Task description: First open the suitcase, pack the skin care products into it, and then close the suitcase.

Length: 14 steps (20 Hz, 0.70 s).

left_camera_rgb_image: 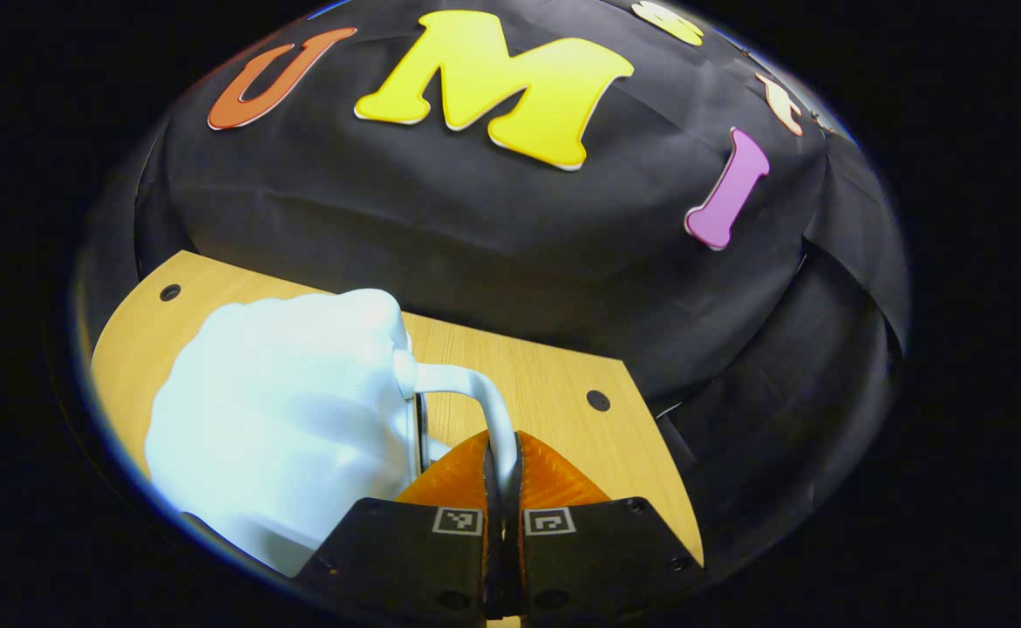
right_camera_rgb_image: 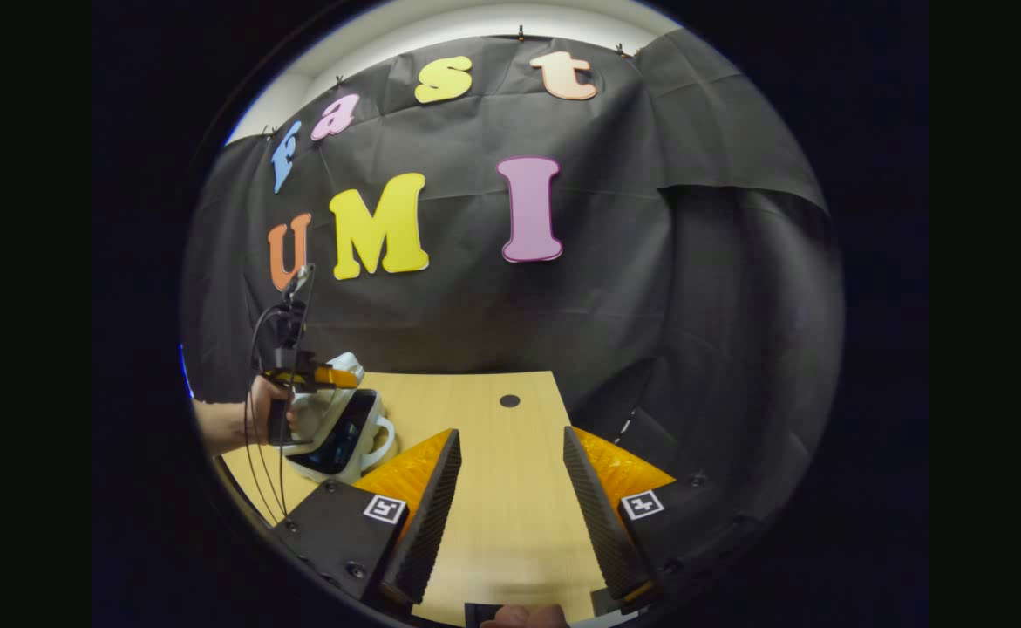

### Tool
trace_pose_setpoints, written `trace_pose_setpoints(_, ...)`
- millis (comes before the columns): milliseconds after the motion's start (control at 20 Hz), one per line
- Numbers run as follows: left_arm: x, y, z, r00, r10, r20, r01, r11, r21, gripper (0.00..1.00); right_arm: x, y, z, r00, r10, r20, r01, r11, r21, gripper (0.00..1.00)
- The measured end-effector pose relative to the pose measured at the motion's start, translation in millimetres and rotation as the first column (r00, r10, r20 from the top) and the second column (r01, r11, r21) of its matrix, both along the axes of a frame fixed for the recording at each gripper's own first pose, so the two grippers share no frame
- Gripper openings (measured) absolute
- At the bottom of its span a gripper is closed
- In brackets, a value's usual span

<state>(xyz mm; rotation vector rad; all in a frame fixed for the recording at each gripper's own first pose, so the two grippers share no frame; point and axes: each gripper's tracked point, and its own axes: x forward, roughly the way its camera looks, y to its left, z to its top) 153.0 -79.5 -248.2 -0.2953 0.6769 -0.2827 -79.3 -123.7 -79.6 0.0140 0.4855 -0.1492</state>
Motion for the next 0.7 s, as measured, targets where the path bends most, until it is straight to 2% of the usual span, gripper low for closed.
trace_pose_setpoints(300, -4.0, -25.1, -54.2, 0.999, -0.007, -0.048, 0.012, 0.993, 0.114, 0.04, -2.4, -16.8, -8.6, 0.998, -0.037, -0.041, 0.036, 0.999, -0.013, 0.71)
trace_pose_setpoints(400, -3.7, -28.0, -63.4, 1.000, -0.007, -0.027, 0.012, 0.982, 0.187, 0.00, 1.6, -16.9, -11.8, 0.998, -0.033, -0.048, 0.033, 0.999, -0.006, 0.72)
trace_pose_setpoints(450, -4.6, -28.8, -68.7, 1.000, 0.002, -0.029, 0.004, 0.974, 0.226, 0.04, 2.8, -16.6, -13.5, 0.998, -0.031, -0.053, 0.031, 1.000, -0.002, 0.72)
trace_pose_setpoints(700, -4.0, -31.3, -83.5, 0.999, 0.052, 0.005, -0.050, 0.940, 0.337, 0.06, 6.4, -16.0, -18.5, 0.998, -0.019, -0.066, 0.019, 1.000, 0.005, 0.72)
